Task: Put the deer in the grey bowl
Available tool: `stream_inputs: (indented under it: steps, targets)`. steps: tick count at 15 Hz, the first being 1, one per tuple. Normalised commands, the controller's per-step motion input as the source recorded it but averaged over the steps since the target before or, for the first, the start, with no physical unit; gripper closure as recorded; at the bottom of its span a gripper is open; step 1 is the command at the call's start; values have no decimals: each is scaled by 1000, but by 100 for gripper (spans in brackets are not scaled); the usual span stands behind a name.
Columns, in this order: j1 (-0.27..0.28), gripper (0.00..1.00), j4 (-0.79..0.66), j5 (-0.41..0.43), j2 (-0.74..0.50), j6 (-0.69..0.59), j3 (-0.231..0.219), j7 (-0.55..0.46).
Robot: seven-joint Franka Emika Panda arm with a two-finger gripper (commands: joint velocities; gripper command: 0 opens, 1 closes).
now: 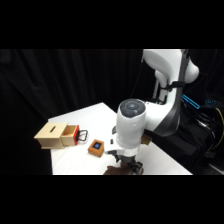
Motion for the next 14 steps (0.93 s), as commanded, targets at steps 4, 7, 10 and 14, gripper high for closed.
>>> stream_inputs:
  steps: [4, 7, 10, 14]
  targets:
    - [82, 1, 200, -27, 224, 135, -97, -90]
    - [87, 30, 145, -30, 107, 115, -108, -77]
    - [85, 56, 118, -32, 57, 88, -102, -67]
    - [91, 88, 101, -39, 12, 28, -108, -52]
